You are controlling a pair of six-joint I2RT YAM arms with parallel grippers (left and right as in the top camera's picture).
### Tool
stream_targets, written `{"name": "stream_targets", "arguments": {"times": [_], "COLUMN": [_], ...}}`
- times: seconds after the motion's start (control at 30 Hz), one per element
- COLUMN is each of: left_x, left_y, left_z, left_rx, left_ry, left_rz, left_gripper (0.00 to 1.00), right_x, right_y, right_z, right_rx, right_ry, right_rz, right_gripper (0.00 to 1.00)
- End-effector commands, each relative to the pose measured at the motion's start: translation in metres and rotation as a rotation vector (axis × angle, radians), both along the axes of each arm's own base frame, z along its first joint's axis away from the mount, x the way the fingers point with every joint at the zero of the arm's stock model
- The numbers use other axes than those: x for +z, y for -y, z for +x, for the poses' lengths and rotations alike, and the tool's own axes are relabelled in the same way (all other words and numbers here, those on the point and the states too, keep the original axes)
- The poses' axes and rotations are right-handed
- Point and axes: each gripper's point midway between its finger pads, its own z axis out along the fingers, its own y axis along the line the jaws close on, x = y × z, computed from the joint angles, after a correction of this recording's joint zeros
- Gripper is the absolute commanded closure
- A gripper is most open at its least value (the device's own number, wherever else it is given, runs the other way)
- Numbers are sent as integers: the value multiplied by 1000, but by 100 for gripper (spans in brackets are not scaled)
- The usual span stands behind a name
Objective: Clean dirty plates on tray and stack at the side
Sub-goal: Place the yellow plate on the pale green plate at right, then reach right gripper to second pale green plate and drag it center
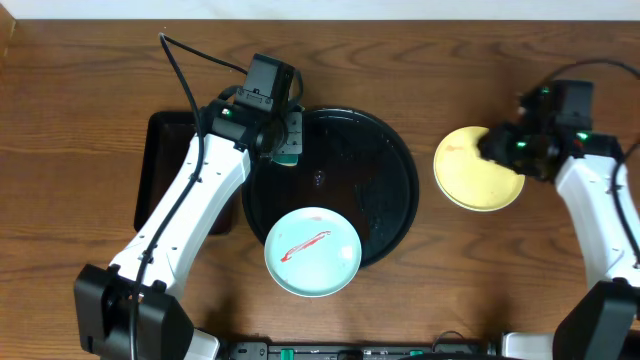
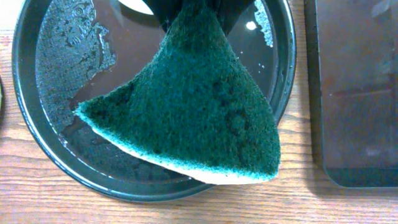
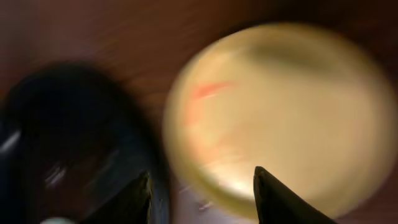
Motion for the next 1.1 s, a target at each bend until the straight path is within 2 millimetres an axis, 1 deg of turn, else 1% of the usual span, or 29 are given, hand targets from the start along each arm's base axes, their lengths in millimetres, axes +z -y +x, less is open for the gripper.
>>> {"name": "stream_targets", "arguments": {"times": [0.0,0.1,0.17,0.2,0.33,0.57,0.67,0.83,0.93,1.0,1.07], "left_x": [-2,-2,-2,-1,-1,-1,-1,-1,-1,-1,-1], "left_y": [-7,-8,-8,-8,-8,-8,-8,-8,-8,-8,-8], "left_z": [4,5,6,6,7,7,7,7,7,8,8], "left_rx": [25,27,28,29,30,30,30,30,30,30,30], "left_ry": [5,7,10,12,15,16,17,16,17,19,19], "left_rz": [25,27,26,25,24,24,23,23,23,23,22], "left_gripper": [92,93,93,93,93,93,92,93,93,93,93], "right_x": [6,-2,-12,-17,-37,-63,-72,-89,-98,-105,-108], "right_y": [-78,-112,-131,-137,-154,-187,-196,-200,-205,-210,-214], "right_z": [-23,-45,-61,-68,-92,-132,-144,-160,-166,-168,-169], "right_rx": [232,320,318,304,248,263,274,274,297,313,323], "right_ry": [-37,-97,-158,-187,-280,-361,-375,-426,-453,-459,-458], "right_rz": [170,170,153,139,112,113,106,66,55,49,47], "right_gripper": [51,54,57,58,58,57,57,57,58,61,67]}}
